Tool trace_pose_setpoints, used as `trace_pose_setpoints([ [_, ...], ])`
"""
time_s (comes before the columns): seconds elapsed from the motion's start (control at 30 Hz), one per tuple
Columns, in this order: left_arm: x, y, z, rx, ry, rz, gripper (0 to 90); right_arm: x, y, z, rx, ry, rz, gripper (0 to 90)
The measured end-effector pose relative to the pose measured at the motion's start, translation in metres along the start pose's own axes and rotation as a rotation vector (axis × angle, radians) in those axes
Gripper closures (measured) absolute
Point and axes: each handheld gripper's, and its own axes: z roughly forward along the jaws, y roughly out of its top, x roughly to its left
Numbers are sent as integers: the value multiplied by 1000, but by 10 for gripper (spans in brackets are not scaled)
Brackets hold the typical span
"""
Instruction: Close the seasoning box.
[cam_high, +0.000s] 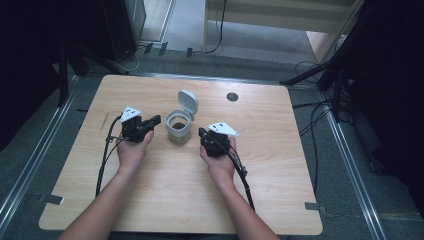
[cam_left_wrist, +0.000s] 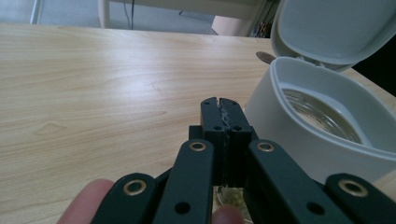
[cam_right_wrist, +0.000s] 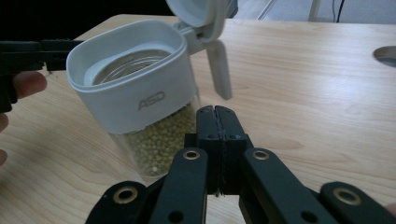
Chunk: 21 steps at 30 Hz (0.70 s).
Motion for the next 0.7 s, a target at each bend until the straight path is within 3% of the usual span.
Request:
trace_pose_setpoints([
  [0.17, 2, -2, 5, 19, -13, 1, 900, 11, -2, 13, 9, 2, 5, 900],
  [0.33, -5, 3, 15, 35, -47, 34, 900, 18, 1, 21, 14, -50, 22, 900],
  [0.4, -8, 5, 16, 33, -54, 50, 900, 18, 2, 23, 12, -66, 38, 900],
  [0.6, -14, 3, 12, 31, -79, 36, 900, 18, 2, 25, 16, -77, 36, 900],
  [0.7, -23, -2, 9, 28, -74, 59, 900, 15, 1, 24, 22, -87, 44, 900],
])
